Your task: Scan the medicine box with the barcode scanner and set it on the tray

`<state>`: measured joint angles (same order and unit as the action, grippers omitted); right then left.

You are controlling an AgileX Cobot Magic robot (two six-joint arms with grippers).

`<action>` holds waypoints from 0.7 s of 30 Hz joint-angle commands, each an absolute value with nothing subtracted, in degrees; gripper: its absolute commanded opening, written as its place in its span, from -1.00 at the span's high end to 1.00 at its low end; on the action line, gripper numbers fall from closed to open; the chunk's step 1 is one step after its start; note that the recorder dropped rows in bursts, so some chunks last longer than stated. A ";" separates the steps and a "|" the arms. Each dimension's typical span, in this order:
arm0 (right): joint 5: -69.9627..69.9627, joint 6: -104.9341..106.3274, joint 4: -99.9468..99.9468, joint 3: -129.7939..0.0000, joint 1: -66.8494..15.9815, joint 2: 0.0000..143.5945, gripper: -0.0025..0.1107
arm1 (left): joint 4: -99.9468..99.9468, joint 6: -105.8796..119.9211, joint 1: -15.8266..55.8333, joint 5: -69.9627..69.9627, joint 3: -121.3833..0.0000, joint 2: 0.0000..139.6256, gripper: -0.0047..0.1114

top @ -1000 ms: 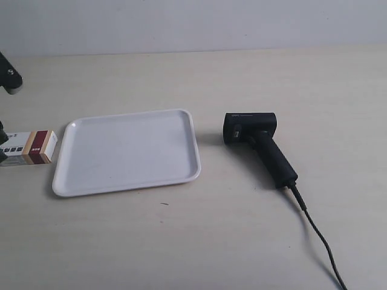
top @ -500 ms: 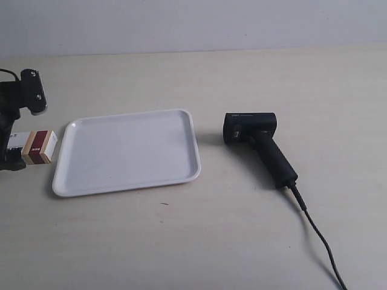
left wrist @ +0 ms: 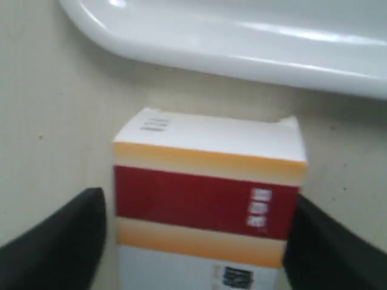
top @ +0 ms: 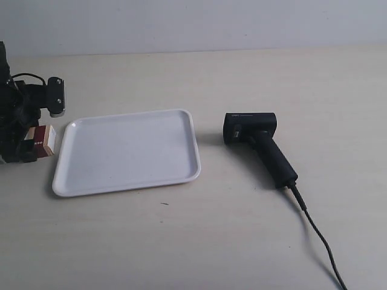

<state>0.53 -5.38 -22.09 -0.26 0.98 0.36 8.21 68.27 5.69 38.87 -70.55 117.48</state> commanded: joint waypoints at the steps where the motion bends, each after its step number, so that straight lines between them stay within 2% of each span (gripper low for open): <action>1: 0.78 -4.91 -21.93 0.00 1.31 0.00 0.96 | 7.49 68.34 5.63 38.61 -71.25 117.92 0.59; 2: 0.78 -4.91 -21.93 0.00 1.31 0.00 0.96 | 7.49 68.34 5.63 38.61 -71.25 117.69 0.90; 9: 1.68 -5.11 -22.31 0.00 1.31 0.00 0.96 | 7.28 57.86 5.74 39.72 -71.96 111.68 0.92; 12: 3.41 -4.22 -22.31 0.00 1.31 0.00 0.96 | 4.39 50.53 5.74 45.95 -74.75 108.08 0.92; 17: 6.83 0.00 -22.77 -0.77 1.31 0.79 0.96 | -10.07 37.80 5.96 53.86 -80.25 106.00 0.92; 21: 6.81 7.06 -30.06 -1.13 1.31 7.45 0.96 | -26.25 33.06 7.53 56.13 -82.82 106.49 0.92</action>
